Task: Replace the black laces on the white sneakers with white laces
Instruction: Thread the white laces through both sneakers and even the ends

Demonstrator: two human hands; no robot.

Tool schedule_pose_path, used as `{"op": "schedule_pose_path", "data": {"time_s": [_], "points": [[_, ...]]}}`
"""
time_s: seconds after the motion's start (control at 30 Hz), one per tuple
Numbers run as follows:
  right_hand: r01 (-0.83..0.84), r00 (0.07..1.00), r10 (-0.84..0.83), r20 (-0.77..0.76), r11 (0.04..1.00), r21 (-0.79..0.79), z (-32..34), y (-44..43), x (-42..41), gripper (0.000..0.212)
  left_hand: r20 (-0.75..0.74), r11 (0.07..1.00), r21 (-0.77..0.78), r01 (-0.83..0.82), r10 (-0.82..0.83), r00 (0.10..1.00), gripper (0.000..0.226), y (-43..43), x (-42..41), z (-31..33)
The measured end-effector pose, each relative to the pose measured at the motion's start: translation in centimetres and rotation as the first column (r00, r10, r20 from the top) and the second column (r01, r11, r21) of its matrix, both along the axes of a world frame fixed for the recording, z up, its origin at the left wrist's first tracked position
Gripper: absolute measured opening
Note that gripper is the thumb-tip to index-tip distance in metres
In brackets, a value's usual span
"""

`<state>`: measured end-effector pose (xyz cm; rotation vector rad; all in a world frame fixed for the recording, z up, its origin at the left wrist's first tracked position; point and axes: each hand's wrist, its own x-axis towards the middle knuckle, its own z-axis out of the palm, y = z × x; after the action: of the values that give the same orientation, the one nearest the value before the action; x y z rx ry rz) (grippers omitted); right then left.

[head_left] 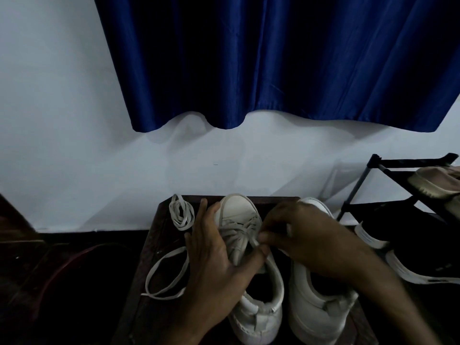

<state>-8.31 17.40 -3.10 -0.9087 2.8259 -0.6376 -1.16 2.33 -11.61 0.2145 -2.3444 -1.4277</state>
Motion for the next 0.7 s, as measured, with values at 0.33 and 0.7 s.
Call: {"op": "schedule_pose_path", "data": {"time_s": [0.33, 0.7], "points": [[-0.034, 0.999, 0.025, 0.048, 0.980, 0.196, 4.0, 5.7, 0.0, 0.013, -0.006, 1.000, 0.002, 0.013, -0.013, 1.000, 0.081, 0.2, 0.2, 0.4], [0.162, 0.986, -0.158, -0.062, 0.985, 0.061, -1.2, -0.7, 0.3, 0.015, -0.101, 0.977, 0.172, -0.127, 0.146, 0.984, 0.064, -1.2, 1.2, -1.5]]}}
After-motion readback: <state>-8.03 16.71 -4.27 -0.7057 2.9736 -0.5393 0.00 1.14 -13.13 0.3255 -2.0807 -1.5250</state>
